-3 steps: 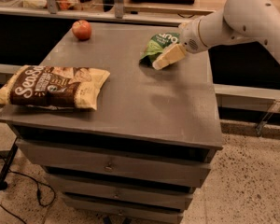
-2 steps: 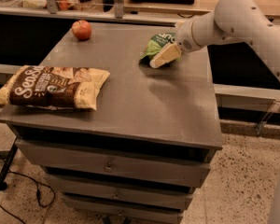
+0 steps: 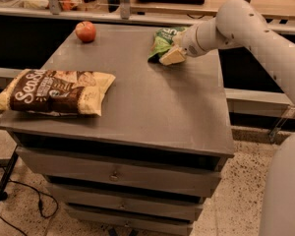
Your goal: Move green rice chip bag near brown chip bag
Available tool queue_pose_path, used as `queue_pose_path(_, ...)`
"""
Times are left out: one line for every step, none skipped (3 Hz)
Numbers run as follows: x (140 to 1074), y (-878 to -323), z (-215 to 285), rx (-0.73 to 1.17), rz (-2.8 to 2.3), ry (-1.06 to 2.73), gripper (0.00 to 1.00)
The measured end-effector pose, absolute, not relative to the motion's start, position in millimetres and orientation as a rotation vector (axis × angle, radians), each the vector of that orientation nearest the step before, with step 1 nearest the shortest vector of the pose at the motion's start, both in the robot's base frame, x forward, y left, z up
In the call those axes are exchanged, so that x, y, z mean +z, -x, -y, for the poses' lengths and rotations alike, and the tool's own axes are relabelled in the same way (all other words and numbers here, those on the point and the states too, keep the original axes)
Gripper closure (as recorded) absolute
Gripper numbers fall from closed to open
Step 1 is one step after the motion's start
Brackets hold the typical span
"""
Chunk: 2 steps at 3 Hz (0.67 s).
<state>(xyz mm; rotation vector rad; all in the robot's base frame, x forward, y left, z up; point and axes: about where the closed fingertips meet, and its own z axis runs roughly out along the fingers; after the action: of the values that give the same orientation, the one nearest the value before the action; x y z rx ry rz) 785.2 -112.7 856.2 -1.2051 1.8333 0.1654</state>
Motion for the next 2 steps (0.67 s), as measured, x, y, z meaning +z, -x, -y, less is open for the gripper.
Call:
queue_pose_path(852.4, -789.9, 113.3, 0.162, -1.83, 1.218, 0.63)
queue_pose_path(863.6, -782.0, 106.9, 0.244, -1.86, 1.178, 0.86)
